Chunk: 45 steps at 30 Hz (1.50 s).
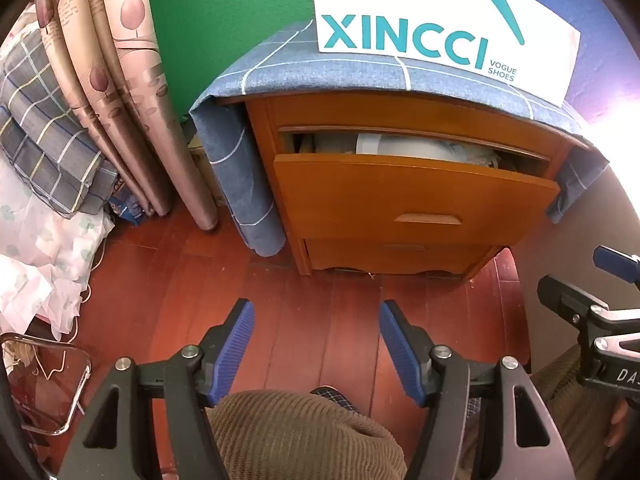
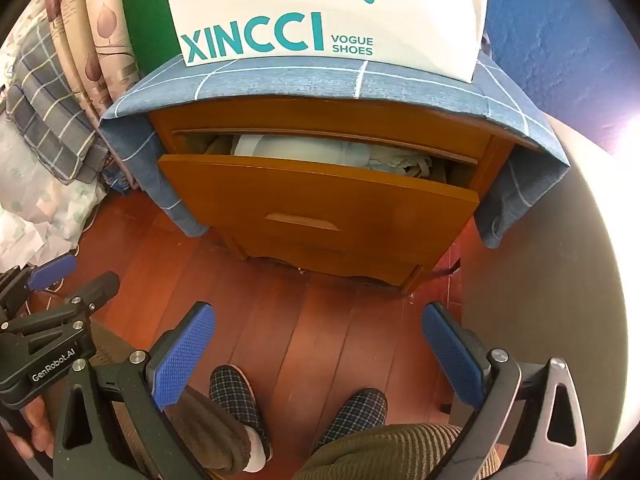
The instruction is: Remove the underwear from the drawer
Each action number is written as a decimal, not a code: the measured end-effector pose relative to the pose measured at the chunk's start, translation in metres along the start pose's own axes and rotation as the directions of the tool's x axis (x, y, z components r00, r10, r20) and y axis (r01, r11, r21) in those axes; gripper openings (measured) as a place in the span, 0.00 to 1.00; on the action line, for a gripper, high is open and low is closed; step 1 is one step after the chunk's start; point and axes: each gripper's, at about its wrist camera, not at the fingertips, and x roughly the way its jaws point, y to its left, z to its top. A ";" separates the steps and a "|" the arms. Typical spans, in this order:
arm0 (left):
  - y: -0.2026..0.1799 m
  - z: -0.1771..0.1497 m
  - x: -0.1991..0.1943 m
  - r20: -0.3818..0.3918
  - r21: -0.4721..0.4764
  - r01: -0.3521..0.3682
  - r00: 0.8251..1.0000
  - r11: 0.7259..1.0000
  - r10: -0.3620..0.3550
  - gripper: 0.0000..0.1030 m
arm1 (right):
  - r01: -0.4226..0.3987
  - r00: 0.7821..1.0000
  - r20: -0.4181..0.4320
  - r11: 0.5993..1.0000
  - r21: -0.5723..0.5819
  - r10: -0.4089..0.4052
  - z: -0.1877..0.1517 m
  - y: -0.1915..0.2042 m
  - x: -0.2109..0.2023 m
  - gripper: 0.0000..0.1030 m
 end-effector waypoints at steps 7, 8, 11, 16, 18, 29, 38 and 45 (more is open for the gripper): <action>-0.001 0.000 -0.001 0.002 0.000 -0.006 1.000 1.000 0.006 0.64 | -0.002 1.000 0.000 1.000 0.010 0.002 0.001 -0.003 0.000 0.99; -0.002 -0.001 -0.002 0.003 0.000 -0.009 1.000 1.000 0.009 0.65 | -0.003 1.000 -0.004 1.000 0.009 0.003 0.000 -0.008 -0.001 0.99; 0.002 -0.004 0.004 -0.004 -0.002 -0.003 1.000 1.000 0.003 0.65 | 0.002 1.000 -0.003 1.000 0.014 -0.002 0.001 -0.010 -0.001 0.99; 0.005 -0.005 0.005 -0.004 -0.003 -0.007 1.000 1.000 0.007 0.65 | -0.002 1.000 -0.004 1.000 0.021 0.002 0.001 -0.008 -0.001 0.99; 0.007 -0.006 0.004 -0.004 -0.004 -0.004 1.000 1.000 0.004 0.64 | 0.000 1.000 0.008 1.000 0.029 0.000 -0.009 -0.006 -0.004 0.99; 0.005 -0.004 0.006 -0.008 -0.004 -0.009 1.000 1.000 0.009 0.64 | -0.004 1.000 0.007 1.000 0.030 0.003 0.000 -0.006 -0.003 0.99; 0.004 -0.004 0.006 -0.010 -0.001 -0.012 1.000 1.000 0.012 0.64 | -0.003 1.000 0.008 1.000 0.031 0.003 -0.001 -0.007 -0.003 0.99; 0.004 -0.004 0.005 -0.010 -0.001 -0.012 1.000 1.000 0.012 0.64 | -0.004 1.000 0.008 0.999 0.032 0.004 -0.001 -0.007 -0.002 0.99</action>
